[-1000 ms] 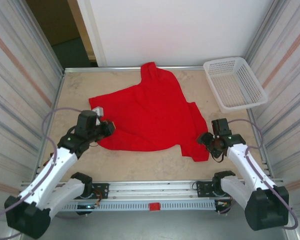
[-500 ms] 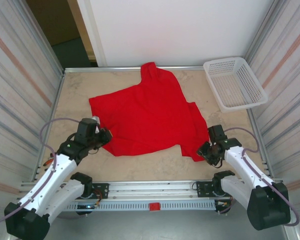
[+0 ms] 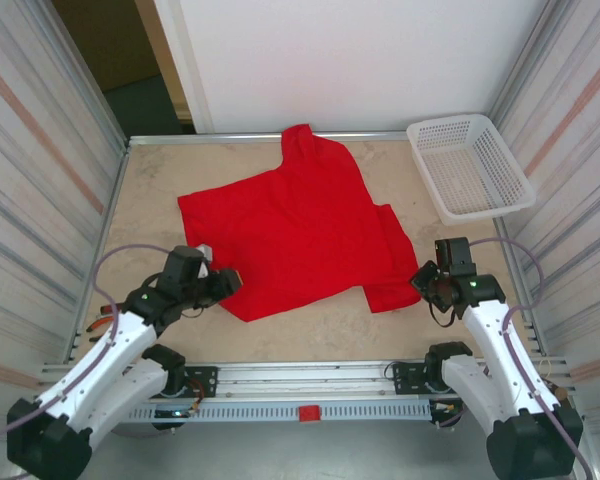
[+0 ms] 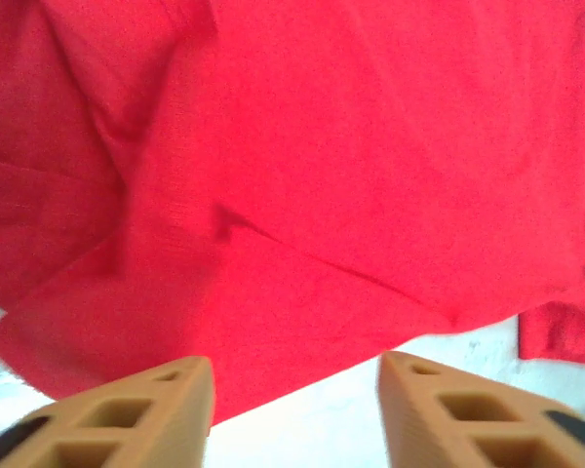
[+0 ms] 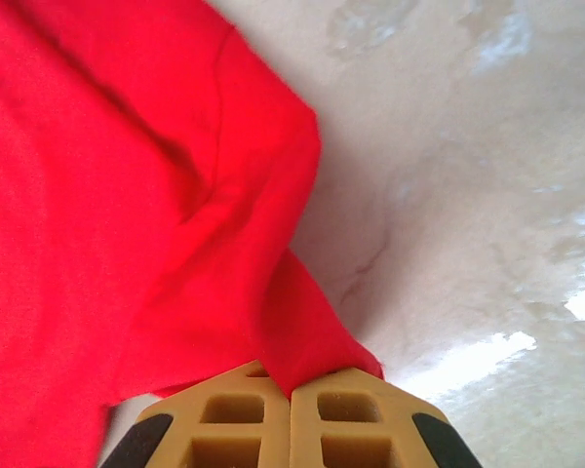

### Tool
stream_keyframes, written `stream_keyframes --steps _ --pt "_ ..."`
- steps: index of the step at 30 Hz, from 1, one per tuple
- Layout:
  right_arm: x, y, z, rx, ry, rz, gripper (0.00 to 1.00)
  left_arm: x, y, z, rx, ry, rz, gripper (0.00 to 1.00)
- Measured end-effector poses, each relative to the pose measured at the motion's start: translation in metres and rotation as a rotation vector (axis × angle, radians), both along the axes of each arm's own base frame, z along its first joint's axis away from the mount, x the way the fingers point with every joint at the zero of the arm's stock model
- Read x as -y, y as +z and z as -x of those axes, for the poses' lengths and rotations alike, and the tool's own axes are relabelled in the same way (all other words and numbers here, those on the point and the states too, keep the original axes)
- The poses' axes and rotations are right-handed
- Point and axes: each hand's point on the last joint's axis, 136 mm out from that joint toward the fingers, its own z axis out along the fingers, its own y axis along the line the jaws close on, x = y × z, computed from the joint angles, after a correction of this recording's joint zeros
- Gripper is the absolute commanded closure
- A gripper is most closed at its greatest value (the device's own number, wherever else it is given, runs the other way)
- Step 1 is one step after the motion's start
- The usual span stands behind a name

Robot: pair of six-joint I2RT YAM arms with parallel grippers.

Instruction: Fold the inside-out t-shirt

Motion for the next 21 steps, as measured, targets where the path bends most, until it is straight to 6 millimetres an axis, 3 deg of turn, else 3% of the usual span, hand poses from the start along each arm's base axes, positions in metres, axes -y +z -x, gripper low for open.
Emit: stream_keyframes --steps 4,9,14,21 --pt "0.012 -0.003 0.004 -0.022 -0.035 0.019 1.00 0.008 -0.019 0.007 -0.063 -0.060 -0.050 0.42" --pt "0.026 -0.004 0.005 -0.029 -0.073 0.049 1.00 -0.016 -0.019 0.007 -0.036 0.023 -0.150 0.39" --pt "0.035 -0.007 0.005 -0.048 -0.102 0.057 1.00 -0.036 -0.017 0.008 -0.020 0.103 -0.210 0.47" --pt "0.035 -0.013 0.002 -0.072 -0.087 0.059 1.00 -0.039 -0.047 0.013 -0.053 0.081 -0.252 0.47"
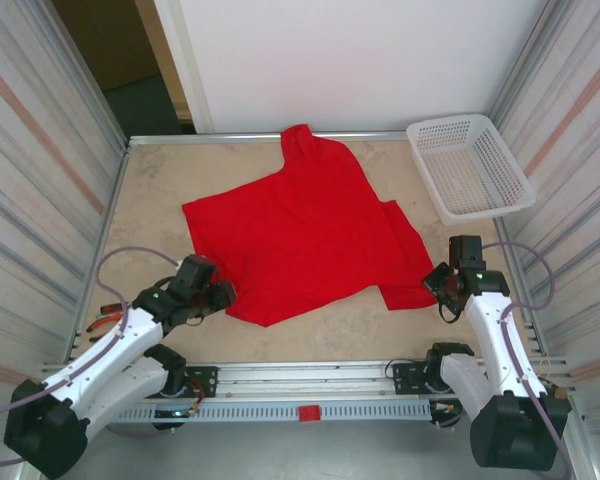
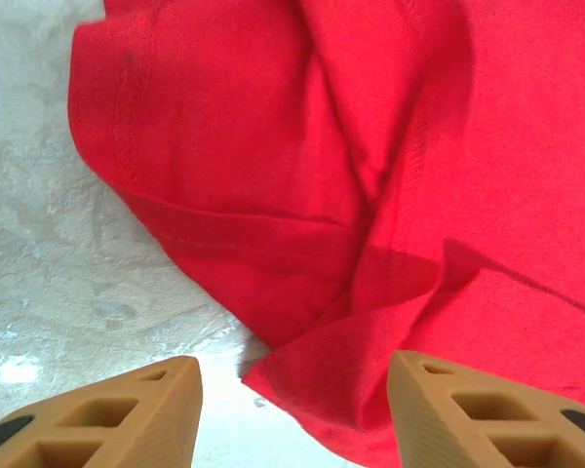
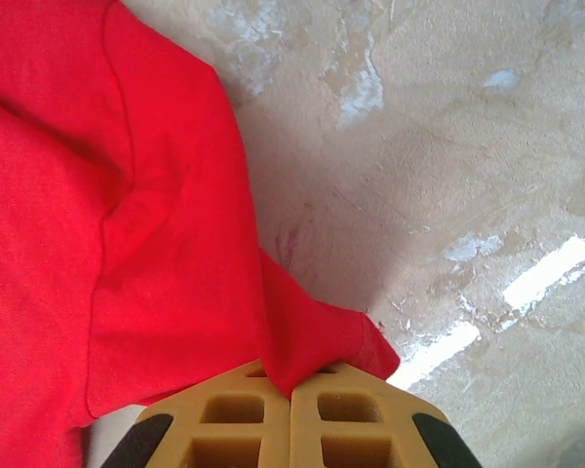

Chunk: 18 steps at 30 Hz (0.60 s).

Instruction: Fold the inside-out t-shirt

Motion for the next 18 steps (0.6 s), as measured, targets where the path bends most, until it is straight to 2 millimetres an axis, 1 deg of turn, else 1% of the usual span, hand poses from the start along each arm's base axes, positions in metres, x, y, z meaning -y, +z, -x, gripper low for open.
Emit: stream_keyframes --steps 5,8,10,13,18 --pt "-0.001 0.001 -0.003 0.012 0.003 -0.006 1.00 0.007 -0.021 0.006 -0.007 -0.043 0.036 0.48" --pt "-0.003 0.001 -0.003 0.013 0.008 -0.016 1.00 0.014 -0.025 0.005 0.006 -0.062 0.073 0.51" --pt "-0.004 0.001 -0.003 0.013 0.009 -0.019 1.00 0.018 -0.026 0.004 0.017 -0.072 0.093 0.52" --pt "-0.004 0.001 -0.003 0.013 0.009 -0.020 1.00 0.022 -0.023 0.001 0.037 -0.081 0.118 0.50" --pt "-0.004 0.002 -0.004 0.018 0.011 -0.022 1.00 0.027 -0.009 -0.007 0.109 -0.087 0.159 0.47"
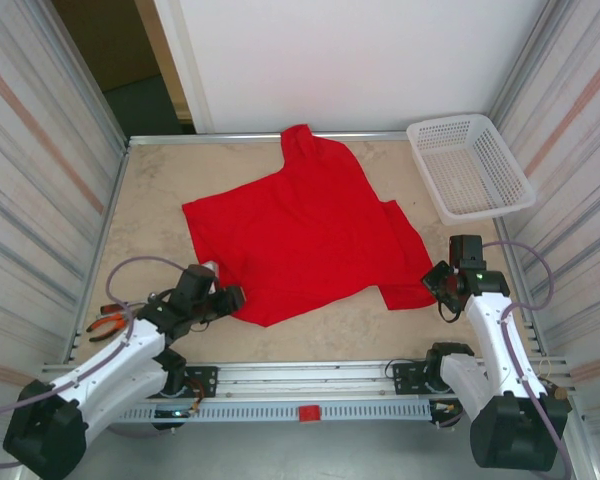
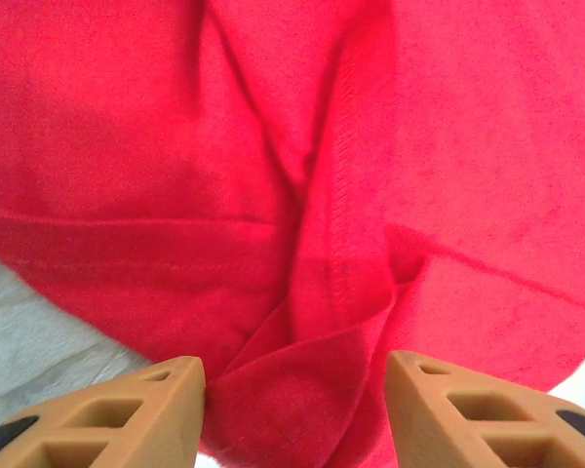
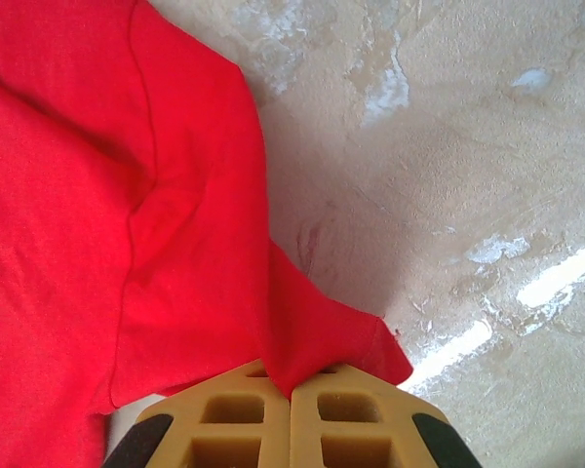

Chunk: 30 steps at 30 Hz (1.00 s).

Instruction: Fold the inside-out t-shirt

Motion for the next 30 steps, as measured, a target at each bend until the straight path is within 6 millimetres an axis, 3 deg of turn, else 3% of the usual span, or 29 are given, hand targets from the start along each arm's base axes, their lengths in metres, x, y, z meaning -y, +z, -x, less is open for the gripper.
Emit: stream_keyframes --steps 4,15,18,19,23,27,30 --pt "0.000 0.001 -0.001 0.009 0.000 0.000 1.00 0.000 0.004 -0.001 0.037 -0.003 0.019 0.45" --pt "-0.002 0.003 -0.002 0.022 0.005 -0.010 1.00 -0.005 -0.013 0.006 0.006 0.002 -0.005 0.42" --pt "-0.003 0.003 -0.002 0.023 0.008 -0.017 1.00 -0.001 -0.015 0.004 0.017 -0.014 0.003 0.51" --pt "-0.004 0.003 -0.002 0.023 0.009 -0.019 1.00 0.000 -0.015 0.003 0.024 -0.023 0.007 0.58" --pt "-0.004 0.004 -0.003 0.026 0.010 -0.019 1.00 0.005 -0.011 0.002 0.048 -0.040 0.030 1.00" --pt "-0.006 0.006 -0.004 0.032 0.024 -0.029 1.00 0.003 0.005 0.000 0.089 -0.028 0.043 1.00" --pt "-0.010 0.030 -0.019 0.059 0.056 -0.038 1.00 -0.001 0.053 -0.014 0.162 0.016 0.067 1.00"
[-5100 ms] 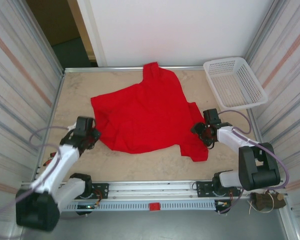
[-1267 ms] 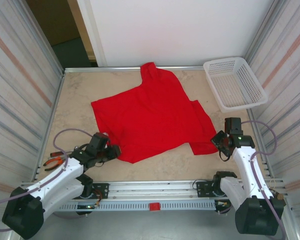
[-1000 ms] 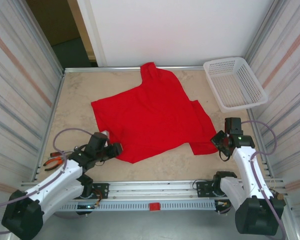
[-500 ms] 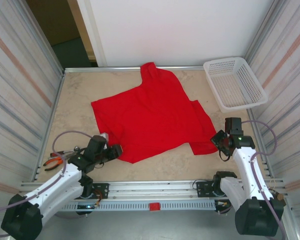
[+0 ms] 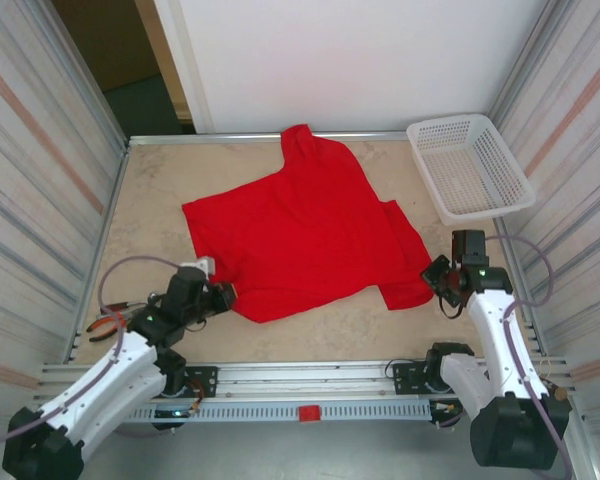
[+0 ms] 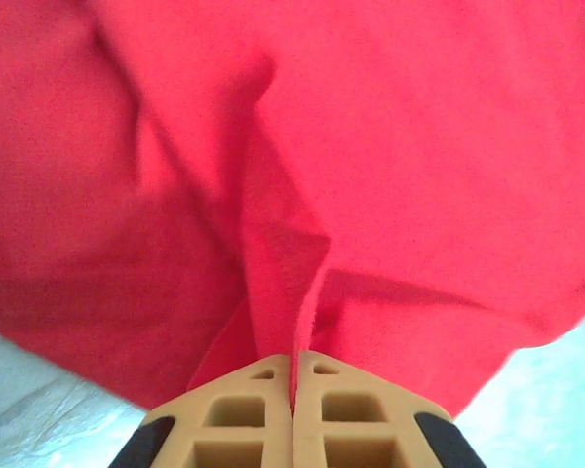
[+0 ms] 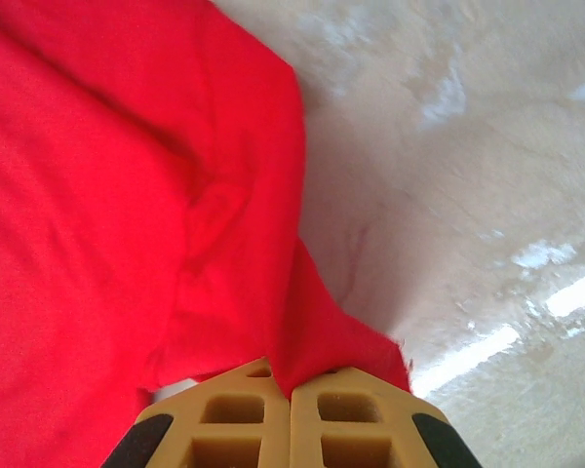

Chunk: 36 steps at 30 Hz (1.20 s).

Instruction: Fold the inside-out t-shirt

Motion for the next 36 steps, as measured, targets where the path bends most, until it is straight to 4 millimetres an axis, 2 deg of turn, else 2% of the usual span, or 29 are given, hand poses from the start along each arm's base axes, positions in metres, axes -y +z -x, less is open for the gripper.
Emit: stream_keyframes --steps 2,3,7,10,13,18,24,27,30,32,34,36 --pt "-0.001 0.039 -0.026 0.078 0.025 -0.002 1.00 -0.006 0.057 -0.021 0.081 0.056 0.040 1.00" --pt "-0.001 0.064 -0.042 0.131 0.038 0.001 1.00 -0.011 0.095 -0.034 0.132 0.089 0.063 1.00" --pt "0.008 0.186 -0.103 0.401 0.062 0.021 1.00 -0.029 0.238 -0.084 0.344 0.160 0.106 1.00" --pt "0.019 0.266 -0.125 0.583 0.056 0.037 1.00 -0.037 0.314 -0.110 0.465 0.157 0.090 1.00" --pt "0.032 0.320 -0.128 0.716 0.021 0.031 1.00 -0.040 0.367 -0.125 0.556 0.138 0.058 1.00" --pt "0.038 0.388 -0.122 0.877 0.011 -0.013 1.00 -0.039 0.422 -0.126 0.661 0.099 0.034 1.00" --pt "0.030 0.465 -0.095 1.082 0.046 -0.055 1.00 -0.044 0.489 -0.096 0.828 0.095 0.054 1.00" --pt "0.020 0.495 -0.080 1.172 0.080 -0.076 1.00 -0.050 0.513 -0.081 0.894 0.111 0.060 1.00" --pt "0.013 0.503 -0.077 1.202 0.113 -0.108 1.00 -0.063 0.513 -0.085 0.895 0.152 0.043 1.00" --pt "0.013 0.495 -0.085 1.191 0.121 -0.134 1.00 -0.071 0.504 -0.096 0.872 0.175 0.038 1.00" --pt "0.014 0.482 -0.101 1.159 0.120 -0.164 1.00 -0.076 0.492 -0.114 0.837 0.188 0.035 1.00" --pt "0.014 0.465 -0.129 1.111 0.131 -0.203 1.00 -0.078 0.473 -0.145 0.780 0.185 0.038 1.00"
